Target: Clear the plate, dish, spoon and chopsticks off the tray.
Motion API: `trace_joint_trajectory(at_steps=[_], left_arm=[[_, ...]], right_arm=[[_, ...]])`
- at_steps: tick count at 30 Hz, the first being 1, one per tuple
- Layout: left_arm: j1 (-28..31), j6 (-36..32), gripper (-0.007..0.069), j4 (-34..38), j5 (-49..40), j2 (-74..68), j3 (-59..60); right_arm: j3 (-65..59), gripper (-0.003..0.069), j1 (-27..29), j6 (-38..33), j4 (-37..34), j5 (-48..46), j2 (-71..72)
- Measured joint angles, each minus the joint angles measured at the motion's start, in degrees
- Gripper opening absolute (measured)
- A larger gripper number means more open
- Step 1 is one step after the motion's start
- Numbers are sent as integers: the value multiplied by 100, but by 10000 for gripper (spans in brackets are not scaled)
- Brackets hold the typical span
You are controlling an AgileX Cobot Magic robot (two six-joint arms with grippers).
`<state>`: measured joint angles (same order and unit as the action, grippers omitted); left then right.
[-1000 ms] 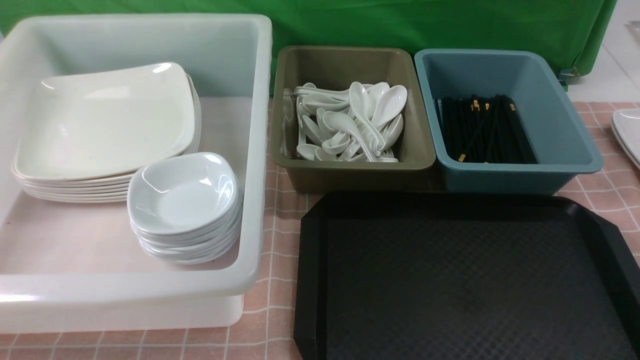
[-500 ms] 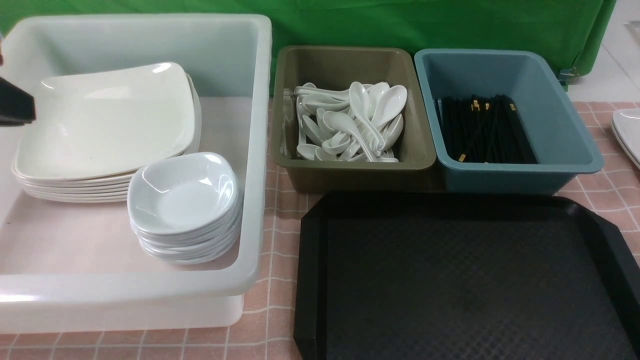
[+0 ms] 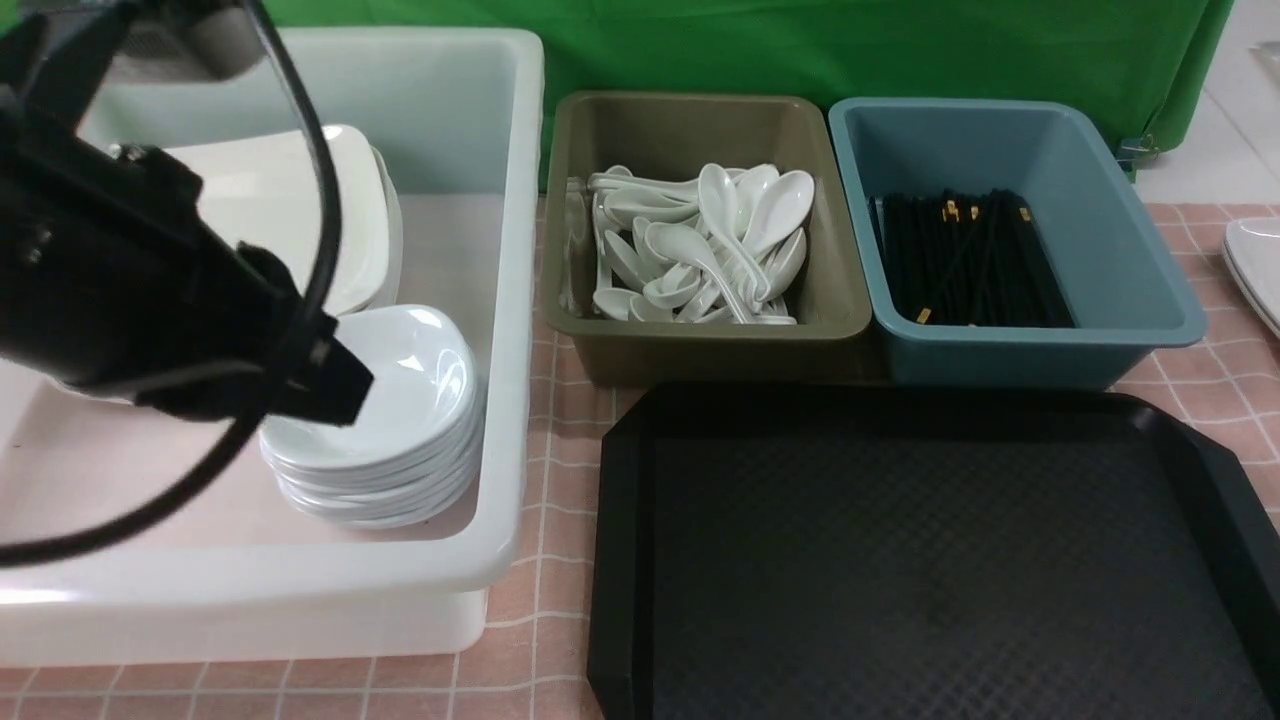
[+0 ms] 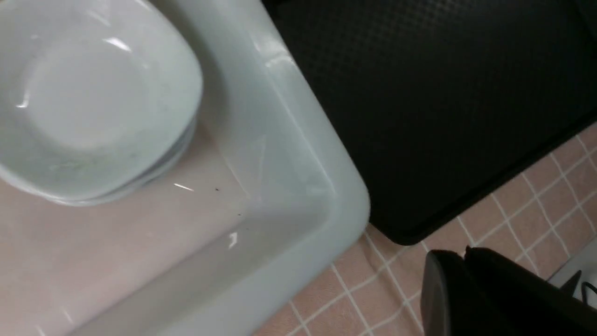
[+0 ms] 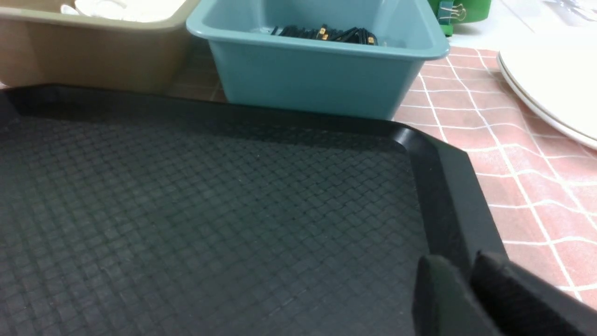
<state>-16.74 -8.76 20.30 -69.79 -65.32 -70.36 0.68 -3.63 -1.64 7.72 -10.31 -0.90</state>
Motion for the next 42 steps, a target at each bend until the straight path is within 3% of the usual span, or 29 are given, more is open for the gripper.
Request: trace_joint_trajectory(at_steps=[9, 15, 22, 30, 35, 42], left_arm=[[-516, 216, 18, 34, 10, 945, 425], [-516, 408, 18, 301, 234, 2236, 2063], [-516, 913, 18, 889, 2112, 3994, 4296], [-516, 991, 18, 1432, 4278, 4584, 4789], [-516, 1007, 18, 1029, 4755, 4596, 4789], [-516, 981, 18, -586, 4969, 4596, 4789]], right_arm=[[0, 186, 0, 0, 0, 0, 0], [0, 195, 0, 0, 0, 0, 0], [0, 205, 0, 0, 0, 0, 0], [0, 226, 0, 0, 0, 0, 0], [0, 236, 0, 0, 0, 0, 0], [0, 239, 0, 0, 0, 0, 0]])
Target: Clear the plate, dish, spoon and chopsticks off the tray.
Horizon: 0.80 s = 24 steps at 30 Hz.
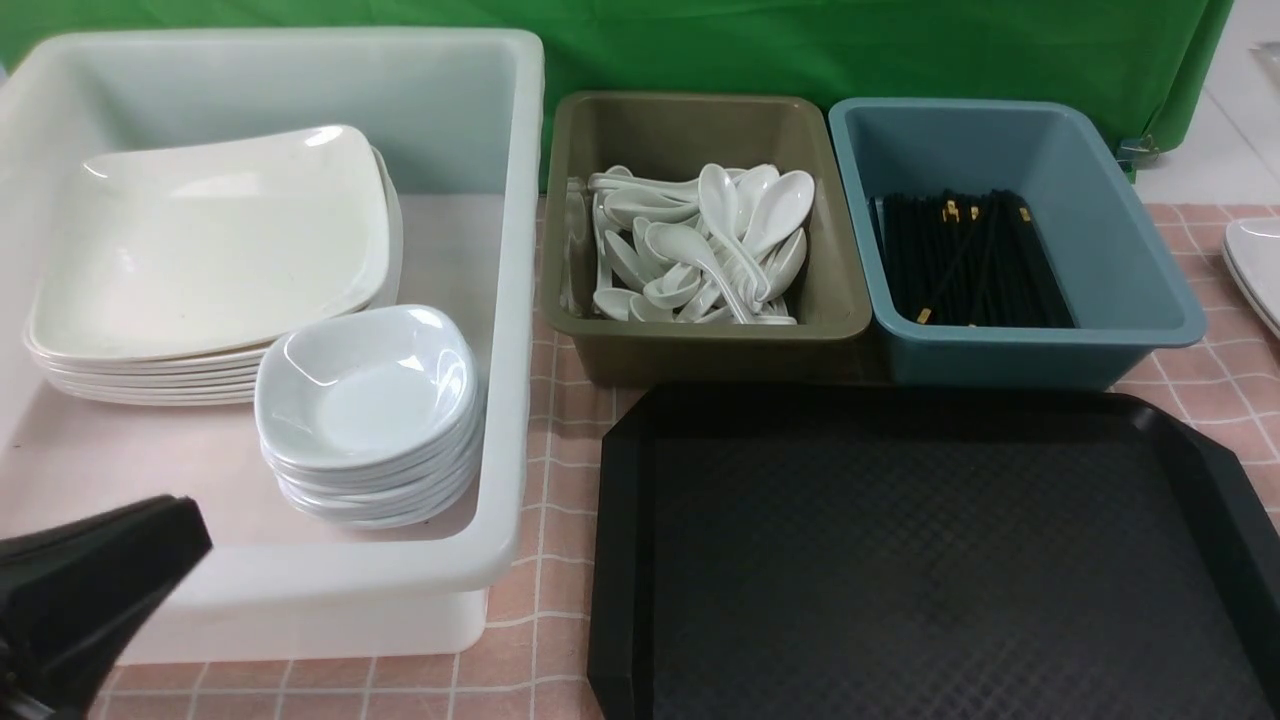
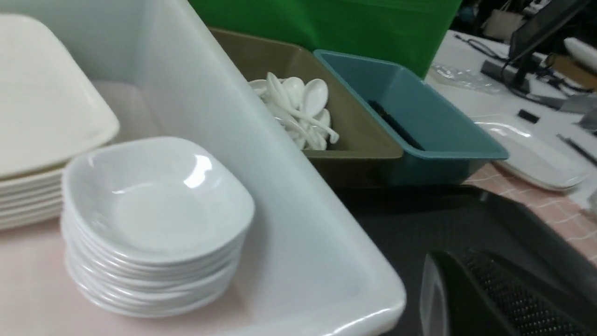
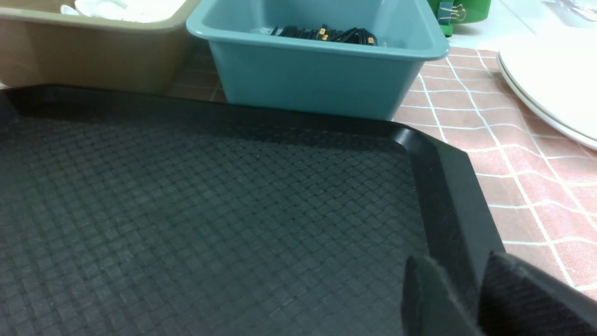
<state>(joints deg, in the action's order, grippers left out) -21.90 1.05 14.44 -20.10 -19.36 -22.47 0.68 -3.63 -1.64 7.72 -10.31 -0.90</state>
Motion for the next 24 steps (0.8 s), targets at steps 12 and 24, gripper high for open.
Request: trace_joint_trajectory(at_steps=[12, 24], left_arm=[[283, 631, 18, -1347, 451, 920, 1064], [1610, 87, 18, -1276, 1128, 1929, 2278]], right_arm=[[0, 240, 0, 0, 0, 5, 0], [0, 242, 0, 0, 0, 5, 0]])
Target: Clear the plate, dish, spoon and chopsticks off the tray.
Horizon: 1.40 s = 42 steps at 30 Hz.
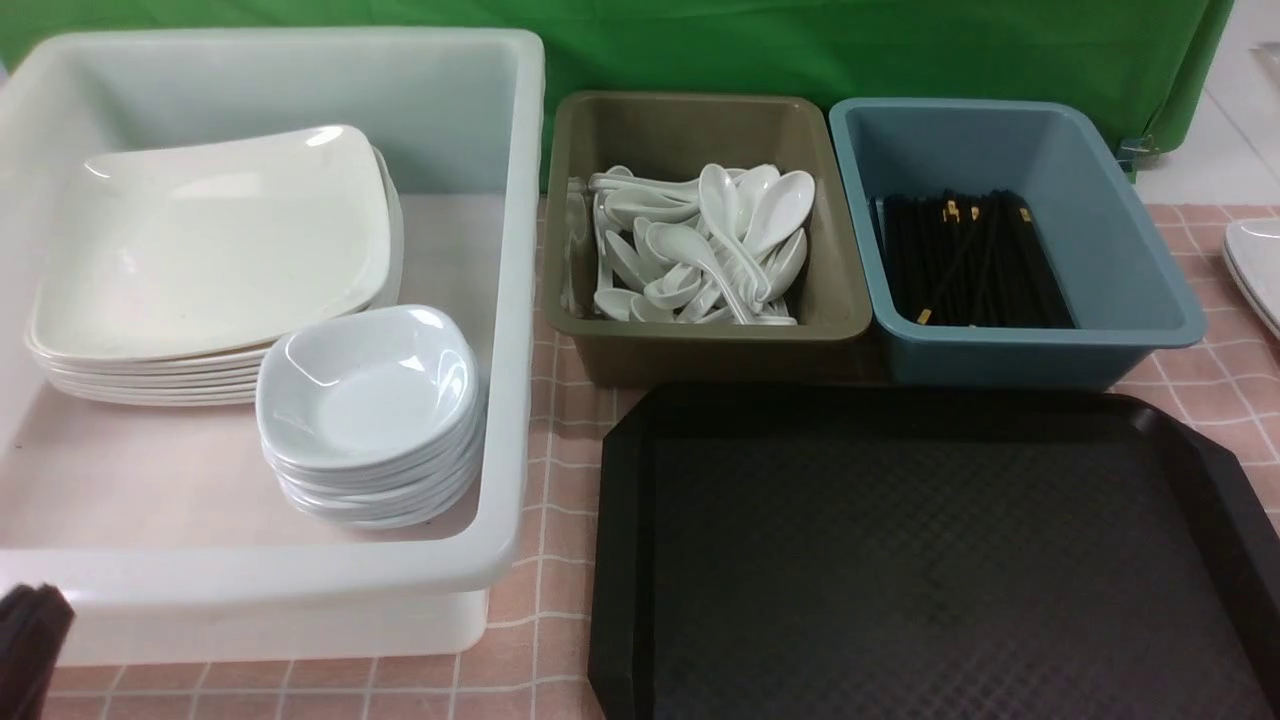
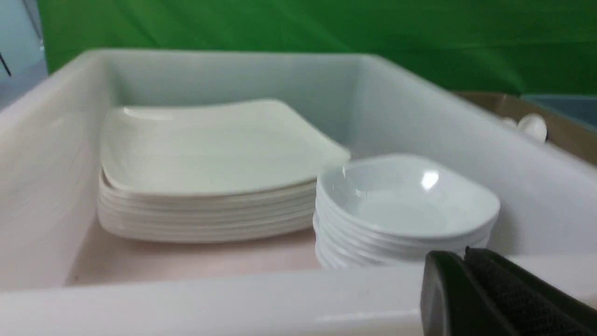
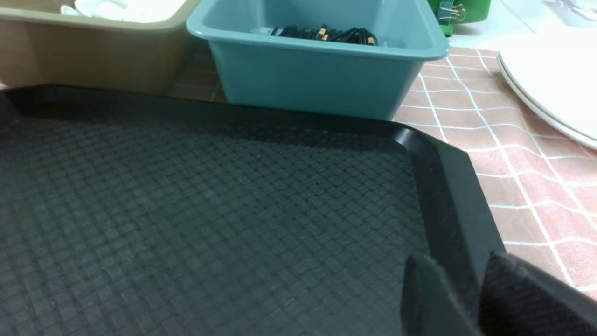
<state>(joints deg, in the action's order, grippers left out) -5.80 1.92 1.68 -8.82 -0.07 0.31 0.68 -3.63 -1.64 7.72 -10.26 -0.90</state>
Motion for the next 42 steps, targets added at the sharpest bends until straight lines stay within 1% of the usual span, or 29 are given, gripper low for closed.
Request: trace_joint_trajectory(at_steps=[1, 3, 7, 11, 27, 32, 42], left_arm=[[69, 0, 18, 20, -254, 7, 6], [164, 0, 18, 19, -394, 7, 6], [408, -14, 18, 12, -463, 9, 6], [521, -31, 18, -43, -478, 9, 6], [539, -41, 18, -47, -478, 9, 6], [741, -41, 18, -47, -478, 9, 6], [747, -87, 18, -47, -478, 9, 6]], right_arm=[[0, 244, 0, 0, 0, 0, 0], [0, 244, 0, 0, 0, -5, 0], [0, 244, 0, 0, 0, -4, 0], [0, 244, 0, 0, 0, -4, 0], [0, 244, 0, 0, 0, 2, 0], [0, 244, 0, 0, 0, 2, 0], [0, 244, 0, 0, 0, 2, 0]])
